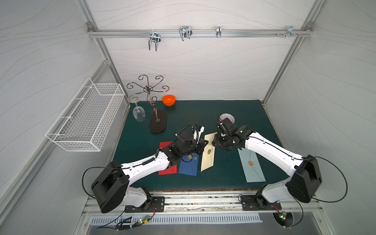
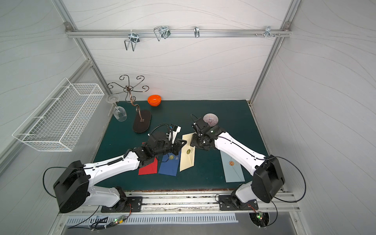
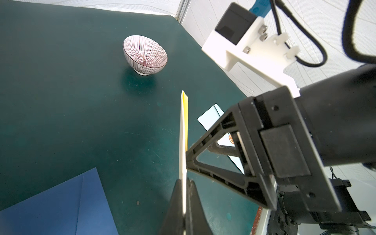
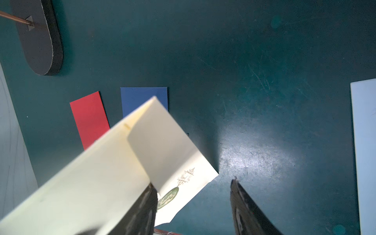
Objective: Open the envelope
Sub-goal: Open the envelope flap on the envelope.
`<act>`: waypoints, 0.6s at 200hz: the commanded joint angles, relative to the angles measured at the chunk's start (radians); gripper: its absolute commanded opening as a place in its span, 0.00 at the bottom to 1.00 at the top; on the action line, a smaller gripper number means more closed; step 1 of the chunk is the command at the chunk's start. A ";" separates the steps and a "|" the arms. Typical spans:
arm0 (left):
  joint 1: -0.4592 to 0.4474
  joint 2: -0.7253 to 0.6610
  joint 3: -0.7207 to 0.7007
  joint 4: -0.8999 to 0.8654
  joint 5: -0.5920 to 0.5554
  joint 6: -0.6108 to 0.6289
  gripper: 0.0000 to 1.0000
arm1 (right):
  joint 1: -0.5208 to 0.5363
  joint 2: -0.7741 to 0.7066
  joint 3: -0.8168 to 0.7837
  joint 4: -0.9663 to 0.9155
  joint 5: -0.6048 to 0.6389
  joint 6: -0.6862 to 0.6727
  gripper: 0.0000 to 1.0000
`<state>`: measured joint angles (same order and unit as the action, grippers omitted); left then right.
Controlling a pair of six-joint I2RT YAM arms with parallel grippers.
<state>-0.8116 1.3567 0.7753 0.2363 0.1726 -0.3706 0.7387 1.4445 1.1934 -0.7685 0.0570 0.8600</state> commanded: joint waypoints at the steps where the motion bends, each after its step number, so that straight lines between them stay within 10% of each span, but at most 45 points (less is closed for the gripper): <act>1: 0.001 -0.008 0.021 0.058 0.016 0.013 0.00 | 0.014 -0.027 -0.001 0.036 -0.056 -0.028 0.58; 120: 0.001 -0.032 0.008 0.056 0.033 0.030 0.00 | 0.016 0.004 -0.020 -0.038 0.081 0.004 0.58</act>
<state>-0.8116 1.3563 0.7746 0.2329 0.1795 -0.3668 0.7517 1.4380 1.1599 -0.7303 0.0750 0.8577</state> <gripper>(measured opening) 0.056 0.583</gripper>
